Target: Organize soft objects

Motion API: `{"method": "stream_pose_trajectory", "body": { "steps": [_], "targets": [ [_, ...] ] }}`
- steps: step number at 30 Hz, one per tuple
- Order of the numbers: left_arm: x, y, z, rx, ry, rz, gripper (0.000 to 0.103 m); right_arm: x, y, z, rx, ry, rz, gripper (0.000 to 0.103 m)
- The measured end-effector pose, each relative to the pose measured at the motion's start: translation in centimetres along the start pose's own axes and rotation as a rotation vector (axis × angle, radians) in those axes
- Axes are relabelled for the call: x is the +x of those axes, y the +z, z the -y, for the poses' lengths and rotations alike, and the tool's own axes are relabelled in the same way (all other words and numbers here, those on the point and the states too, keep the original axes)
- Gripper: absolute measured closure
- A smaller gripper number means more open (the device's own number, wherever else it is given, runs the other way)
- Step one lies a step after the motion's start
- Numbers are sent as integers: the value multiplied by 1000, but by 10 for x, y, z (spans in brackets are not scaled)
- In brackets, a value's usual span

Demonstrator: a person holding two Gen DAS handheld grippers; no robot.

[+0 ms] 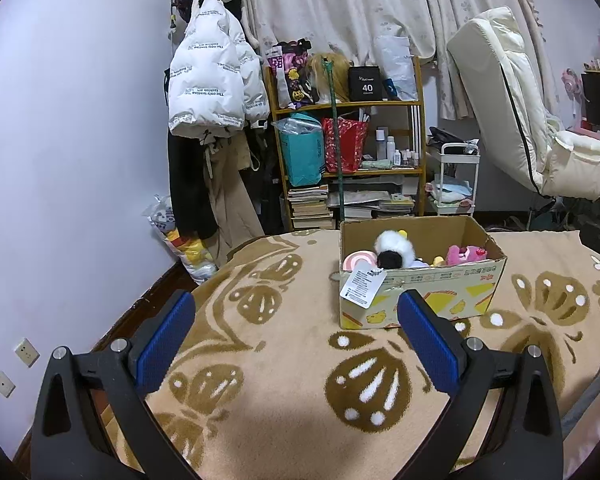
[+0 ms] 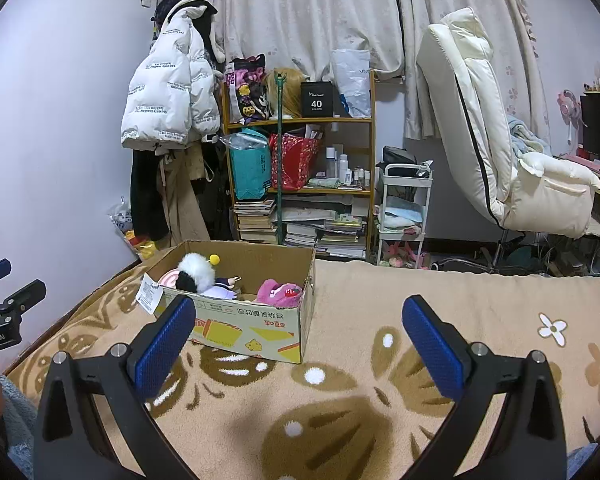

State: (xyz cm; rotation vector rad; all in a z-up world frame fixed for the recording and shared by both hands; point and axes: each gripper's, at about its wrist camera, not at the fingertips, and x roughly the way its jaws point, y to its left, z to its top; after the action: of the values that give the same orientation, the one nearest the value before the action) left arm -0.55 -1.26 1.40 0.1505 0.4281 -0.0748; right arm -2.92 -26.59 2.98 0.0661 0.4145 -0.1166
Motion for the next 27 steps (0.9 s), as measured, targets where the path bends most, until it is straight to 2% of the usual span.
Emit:
{"method": "stream_pose_trajectory", "body": {
  "steps": [27],
  "targets": [
    [-1,-1,-1,3,1,5,3,0,0,4,2,1,0,0]
  ]
}}
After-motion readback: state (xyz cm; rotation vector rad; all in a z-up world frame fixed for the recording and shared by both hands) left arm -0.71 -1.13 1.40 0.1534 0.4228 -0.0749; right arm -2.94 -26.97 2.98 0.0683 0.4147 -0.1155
